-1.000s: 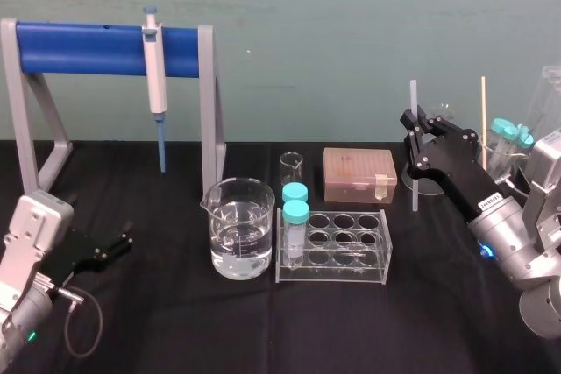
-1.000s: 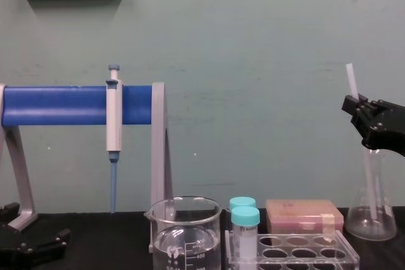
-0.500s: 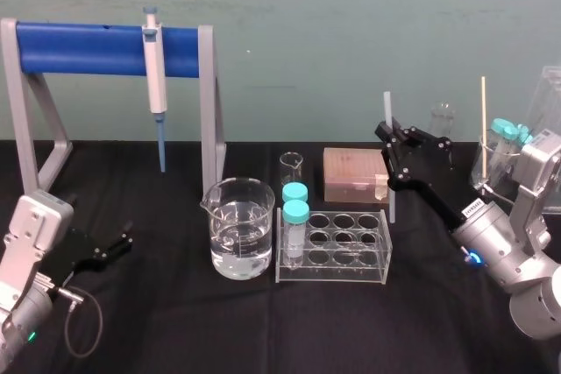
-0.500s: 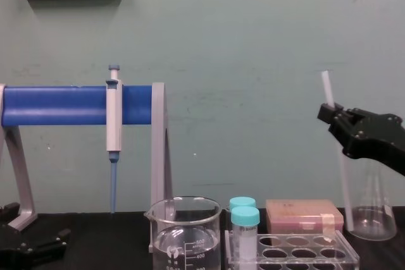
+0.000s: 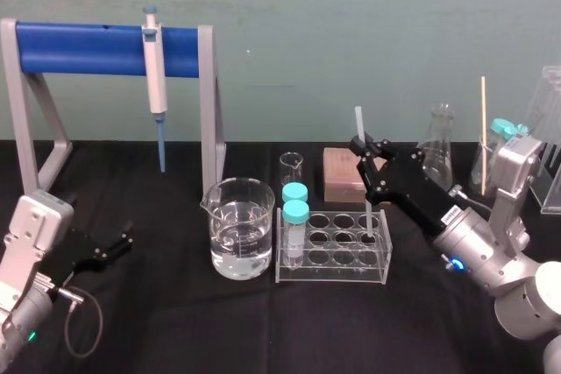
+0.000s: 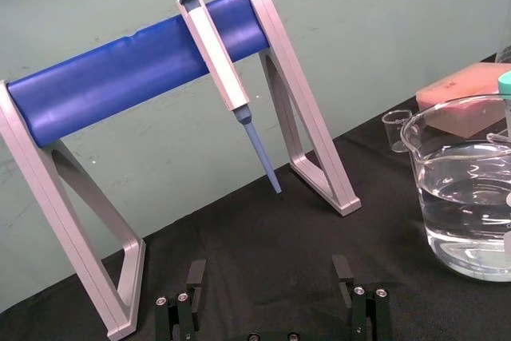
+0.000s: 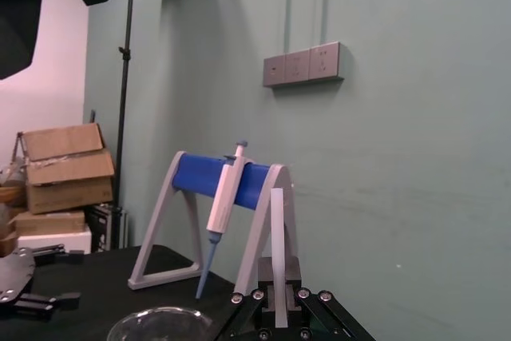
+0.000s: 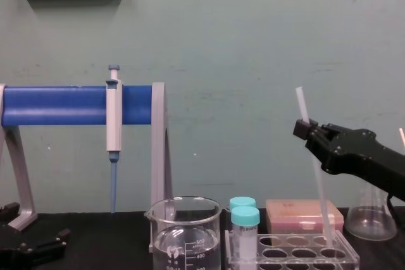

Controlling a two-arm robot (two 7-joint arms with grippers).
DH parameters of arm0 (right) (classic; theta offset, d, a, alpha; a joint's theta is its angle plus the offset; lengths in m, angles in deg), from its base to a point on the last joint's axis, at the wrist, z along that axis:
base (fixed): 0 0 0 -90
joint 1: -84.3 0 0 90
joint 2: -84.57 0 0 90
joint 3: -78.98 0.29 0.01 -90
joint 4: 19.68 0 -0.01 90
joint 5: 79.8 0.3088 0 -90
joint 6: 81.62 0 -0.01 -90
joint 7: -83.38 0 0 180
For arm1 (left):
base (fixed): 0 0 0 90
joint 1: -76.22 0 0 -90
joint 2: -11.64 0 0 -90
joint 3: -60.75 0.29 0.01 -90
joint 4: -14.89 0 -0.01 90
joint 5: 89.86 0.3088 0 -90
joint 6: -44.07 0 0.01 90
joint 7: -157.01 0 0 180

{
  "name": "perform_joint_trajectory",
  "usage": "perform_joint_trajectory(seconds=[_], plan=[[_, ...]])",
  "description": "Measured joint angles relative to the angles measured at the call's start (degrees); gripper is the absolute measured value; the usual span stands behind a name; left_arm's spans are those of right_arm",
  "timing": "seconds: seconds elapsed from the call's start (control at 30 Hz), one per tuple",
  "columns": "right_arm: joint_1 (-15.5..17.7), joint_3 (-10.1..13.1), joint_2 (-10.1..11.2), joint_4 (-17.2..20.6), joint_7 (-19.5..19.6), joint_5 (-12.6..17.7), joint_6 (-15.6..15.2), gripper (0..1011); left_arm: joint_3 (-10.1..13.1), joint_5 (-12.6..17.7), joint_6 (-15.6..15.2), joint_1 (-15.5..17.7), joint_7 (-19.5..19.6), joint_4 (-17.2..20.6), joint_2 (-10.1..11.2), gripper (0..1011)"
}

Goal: Pick up the stirring rod with one hand, then place it down.

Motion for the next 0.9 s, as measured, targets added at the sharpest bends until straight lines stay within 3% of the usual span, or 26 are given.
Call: perform_joint_trajectory(seconds=[0.9], plan=[[-3.58,-0.85,-1.82,-9.47,-3.5,2.29,0.71,72,0.0,0.0,0.0,0.0,0.0,0.0,0.0,1000]])
